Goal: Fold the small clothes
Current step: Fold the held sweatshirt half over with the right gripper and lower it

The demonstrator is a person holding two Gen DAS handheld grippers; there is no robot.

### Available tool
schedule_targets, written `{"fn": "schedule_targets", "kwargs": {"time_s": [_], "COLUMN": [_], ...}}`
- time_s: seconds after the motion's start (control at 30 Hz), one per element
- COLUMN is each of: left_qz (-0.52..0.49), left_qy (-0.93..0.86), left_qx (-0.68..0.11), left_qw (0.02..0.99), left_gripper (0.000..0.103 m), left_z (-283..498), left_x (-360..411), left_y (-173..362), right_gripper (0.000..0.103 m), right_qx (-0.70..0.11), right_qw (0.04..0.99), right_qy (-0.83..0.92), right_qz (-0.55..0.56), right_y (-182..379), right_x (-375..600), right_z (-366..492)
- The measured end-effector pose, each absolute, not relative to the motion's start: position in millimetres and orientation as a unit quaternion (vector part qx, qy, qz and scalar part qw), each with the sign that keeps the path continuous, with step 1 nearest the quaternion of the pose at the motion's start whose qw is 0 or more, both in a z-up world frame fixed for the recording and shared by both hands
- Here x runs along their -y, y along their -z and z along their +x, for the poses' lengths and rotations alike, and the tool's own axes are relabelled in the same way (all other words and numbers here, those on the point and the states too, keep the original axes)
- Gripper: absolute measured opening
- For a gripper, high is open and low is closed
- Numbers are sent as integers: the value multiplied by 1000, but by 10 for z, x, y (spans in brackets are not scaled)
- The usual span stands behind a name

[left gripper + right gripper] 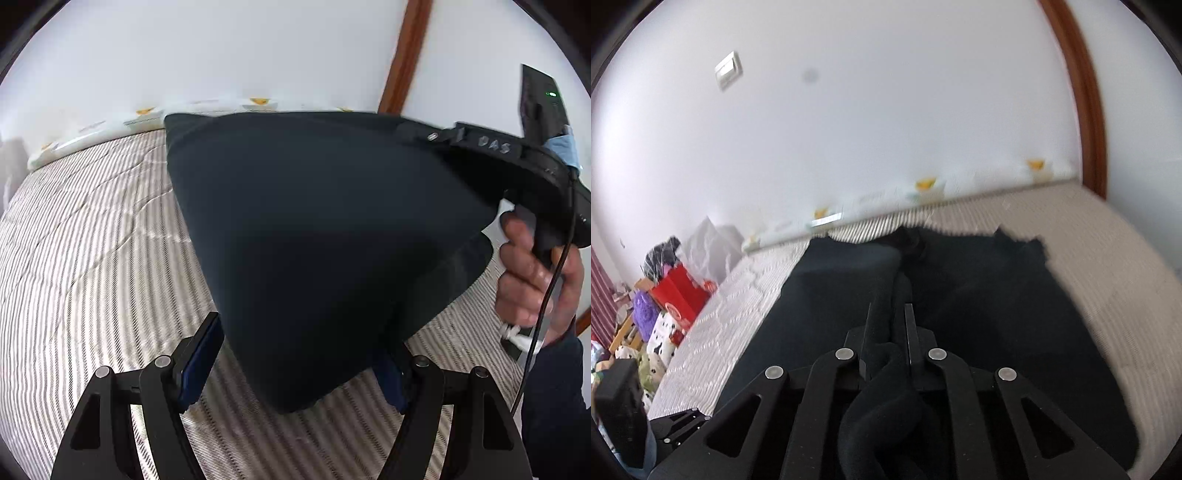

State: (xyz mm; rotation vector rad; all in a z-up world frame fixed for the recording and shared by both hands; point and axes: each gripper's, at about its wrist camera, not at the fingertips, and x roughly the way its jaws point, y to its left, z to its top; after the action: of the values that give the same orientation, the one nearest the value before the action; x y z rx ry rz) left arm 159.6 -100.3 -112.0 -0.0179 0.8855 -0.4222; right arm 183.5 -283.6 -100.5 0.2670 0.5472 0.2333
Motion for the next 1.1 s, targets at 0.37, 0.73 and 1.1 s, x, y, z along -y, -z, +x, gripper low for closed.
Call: {"fn": "schedule_targets", "kwargs": {"time_s": [0.37,0.73,1.1], "left_qz": [39,17,-25], "left_qy": [226,209,160], "left_qx": [-394,-403,-381], "left_qw": [890,891,910], "left_gripper": [73,51,21], "left_z": [1579,1643,1623], "left_x": [1451,1410,658], "left_y": [1045,1060,907], "right_gripper": [9,42,14], "right_qx": [-261,-345,-357], "right_qw": [955,927,921], "right_qy": [1,18,-31], "right_qz": [142,145,155], "right_y": [1274,1544,1598], "right_x": [3922,3953,3417], "right_z": [1621,1538,1925]}}
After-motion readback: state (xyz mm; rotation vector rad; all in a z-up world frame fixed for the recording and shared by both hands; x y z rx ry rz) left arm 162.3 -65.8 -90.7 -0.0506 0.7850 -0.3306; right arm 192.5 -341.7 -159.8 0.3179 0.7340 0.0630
